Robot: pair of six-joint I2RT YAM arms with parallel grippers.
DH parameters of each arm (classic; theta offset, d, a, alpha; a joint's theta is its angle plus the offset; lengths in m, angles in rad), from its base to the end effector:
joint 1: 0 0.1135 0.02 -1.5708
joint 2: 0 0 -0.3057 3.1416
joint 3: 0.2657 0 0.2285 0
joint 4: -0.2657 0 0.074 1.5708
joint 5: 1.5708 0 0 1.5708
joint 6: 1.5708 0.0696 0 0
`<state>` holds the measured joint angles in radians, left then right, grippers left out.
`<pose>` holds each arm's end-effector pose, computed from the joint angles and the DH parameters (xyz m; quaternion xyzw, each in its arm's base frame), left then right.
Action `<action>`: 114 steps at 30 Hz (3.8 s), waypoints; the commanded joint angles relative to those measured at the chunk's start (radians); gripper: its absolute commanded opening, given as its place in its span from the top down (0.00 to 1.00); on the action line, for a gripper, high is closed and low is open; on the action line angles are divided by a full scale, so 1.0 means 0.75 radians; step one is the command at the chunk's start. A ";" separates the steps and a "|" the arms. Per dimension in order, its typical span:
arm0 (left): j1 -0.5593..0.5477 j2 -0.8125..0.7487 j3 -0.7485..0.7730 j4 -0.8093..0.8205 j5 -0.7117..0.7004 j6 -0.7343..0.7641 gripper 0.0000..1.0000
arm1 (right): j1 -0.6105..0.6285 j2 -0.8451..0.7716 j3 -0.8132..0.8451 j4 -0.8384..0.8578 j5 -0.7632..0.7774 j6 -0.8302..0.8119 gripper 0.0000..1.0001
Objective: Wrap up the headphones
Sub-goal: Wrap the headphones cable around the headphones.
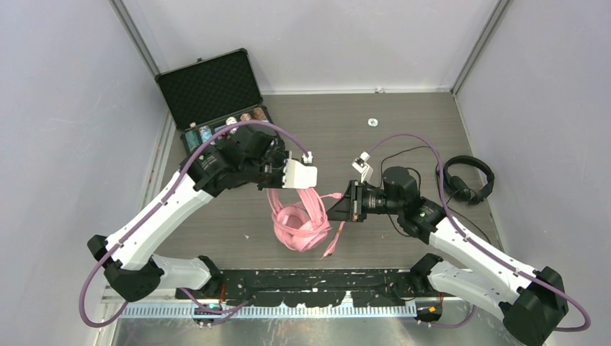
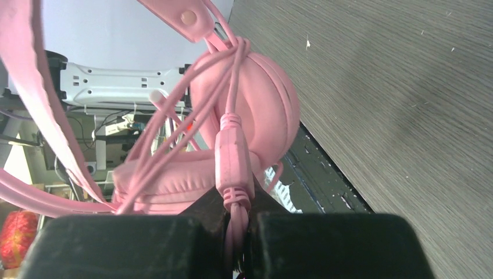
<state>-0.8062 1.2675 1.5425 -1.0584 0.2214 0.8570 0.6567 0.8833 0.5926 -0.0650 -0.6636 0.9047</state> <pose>0.1448 -0.1731 0.4227 0.7069 0.5870 -0.0923 0.3837 0.1126 0.1409 0.2992 -0.0885 0.7933 0.5698 0.1952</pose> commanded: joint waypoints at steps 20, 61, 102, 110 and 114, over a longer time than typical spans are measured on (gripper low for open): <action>-0.003 -0.038 -0.102 -0.071 -0.224 0.033 1.00 | -0.011 0.010 0.069 0.271 -0.133 0.320 0.98; 0.105 -0.212 -0.270 0.162 -0.651 -0.531 1.00 | -0.010 0.046 -0.067 0.686 0.126 0.679 0.99; 0.121 -0.123 -0.319 0.304 -0.995 -1.753 1.00 | 0.040 0.421 0.479 0.119 0.652 0.487 0.82; 0.162 -0.126 -0.367 0.361 -0.923 -1.892 1.00 | 0.101 0.455 0.552 0.036 0.748 0.441 0.80; 0.198 -0.169 -0.416 0.417 -0.853 -1.940 1.00 | 0.129 0.463 0.548 0.020 0.790 0.432 0.80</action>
<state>-0.6865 1.1988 1.2404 -0.9092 -0.4587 -0.4873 0.7319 1.2243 0.9604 -0.0330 -0.1326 1.2636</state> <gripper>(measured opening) 0.118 0.203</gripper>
